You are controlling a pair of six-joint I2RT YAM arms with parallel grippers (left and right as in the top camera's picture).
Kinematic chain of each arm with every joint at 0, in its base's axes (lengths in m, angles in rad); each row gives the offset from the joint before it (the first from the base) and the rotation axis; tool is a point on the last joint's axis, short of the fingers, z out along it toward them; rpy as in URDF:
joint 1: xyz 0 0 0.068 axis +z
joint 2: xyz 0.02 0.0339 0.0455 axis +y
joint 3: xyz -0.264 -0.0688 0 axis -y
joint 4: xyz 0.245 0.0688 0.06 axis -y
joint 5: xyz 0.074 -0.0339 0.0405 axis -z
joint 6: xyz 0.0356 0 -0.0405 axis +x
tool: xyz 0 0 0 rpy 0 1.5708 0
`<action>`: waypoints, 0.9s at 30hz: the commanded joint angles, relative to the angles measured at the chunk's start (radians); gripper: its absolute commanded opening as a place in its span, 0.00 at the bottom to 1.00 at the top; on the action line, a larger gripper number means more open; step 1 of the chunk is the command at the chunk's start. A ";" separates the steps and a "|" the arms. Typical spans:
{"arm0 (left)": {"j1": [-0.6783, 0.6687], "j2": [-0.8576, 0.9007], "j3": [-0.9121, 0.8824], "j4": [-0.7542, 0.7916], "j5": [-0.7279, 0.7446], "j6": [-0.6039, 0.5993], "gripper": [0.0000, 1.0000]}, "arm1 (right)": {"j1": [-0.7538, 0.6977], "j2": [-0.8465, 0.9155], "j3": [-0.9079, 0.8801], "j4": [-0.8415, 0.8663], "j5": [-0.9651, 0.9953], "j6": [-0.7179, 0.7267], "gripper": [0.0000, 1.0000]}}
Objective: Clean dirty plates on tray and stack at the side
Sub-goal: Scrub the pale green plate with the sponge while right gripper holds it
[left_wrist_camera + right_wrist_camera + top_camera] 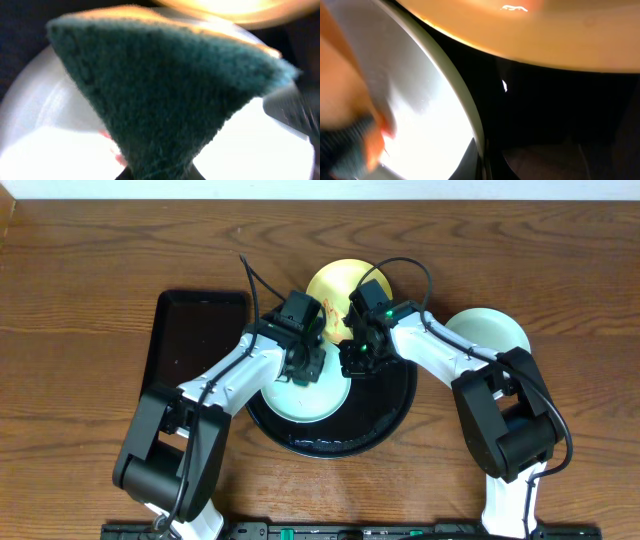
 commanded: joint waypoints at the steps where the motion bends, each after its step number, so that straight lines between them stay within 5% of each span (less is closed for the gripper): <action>1: 0.006 0.029 0.003 0.073 -0.208 -0.058 0.08 | 0.007 0.027 0.000 0.005 -0.021 -0.017 0.01; 7: 0.016 0.087 0.003 0.183 -0.327 -0.058 0.08 | 0.006 0.027 0.000 0.005 -0.022 -0.025 0.01; 12: 0.018 0.098 0.004 0.073 -0.303 -0.057 0.07 | 0.006 0.027 0.000 0.006 -0.025 -0.025 0.01; 21: 0.017 0.098 0.004 -0.243 0.262 0.126 0.07 | 0.003 0.027 0.000 0.021 -0.026 -0.025 0.01; 27: 0.000 0.098 0.004 -0.276 0.396 0.204 0.07 | 0.003 0.027 0.000 0.019 -0.025 -0.025 0.01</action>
